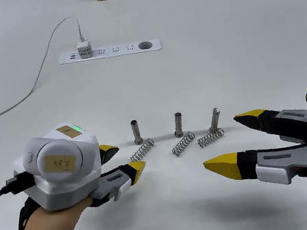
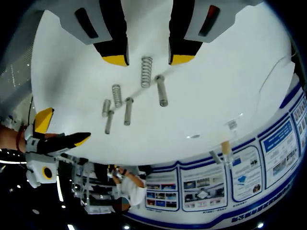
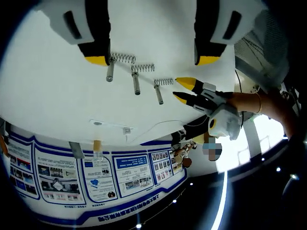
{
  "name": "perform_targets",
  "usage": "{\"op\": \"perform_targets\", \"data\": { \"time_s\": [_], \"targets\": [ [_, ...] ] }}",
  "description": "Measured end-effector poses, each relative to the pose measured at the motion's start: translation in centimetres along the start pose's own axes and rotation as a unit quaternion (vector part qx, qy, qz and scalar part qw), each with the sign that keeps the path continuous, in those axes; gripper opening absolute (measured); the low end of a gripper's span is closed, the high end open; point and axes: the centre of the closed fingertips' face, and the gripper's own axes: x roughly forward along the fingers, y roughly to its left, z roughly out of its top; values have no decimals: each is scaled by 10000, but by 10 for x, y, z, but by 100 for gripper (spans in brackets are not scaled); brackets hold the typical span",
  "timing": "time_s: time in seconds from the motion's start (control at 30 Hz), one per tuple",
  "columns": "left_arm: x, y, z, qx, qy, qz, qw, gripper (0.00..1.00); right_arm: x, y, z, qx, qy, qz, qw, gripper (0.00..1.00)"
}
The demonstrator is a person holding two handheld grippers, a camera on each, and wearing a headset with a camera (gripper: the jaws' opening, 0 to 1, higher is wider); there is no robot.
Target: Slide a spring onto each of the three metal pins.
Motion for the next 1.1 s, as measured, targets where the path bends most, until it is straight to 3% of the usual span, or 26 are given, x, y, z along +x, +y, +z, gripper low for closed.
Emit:
{"op": "perform_targets", "data": {
  "time_s": [0.57,1.1],
  "targets": [
    [20,-2,-6,-59,136,-218,9997,18,-4,6,-8,174,-5,-132,9998,77],
    [19,-4,-8,1,128,-244,9996,10,-4,0,-13,419,57,-302,9986,73]
  ]
}}
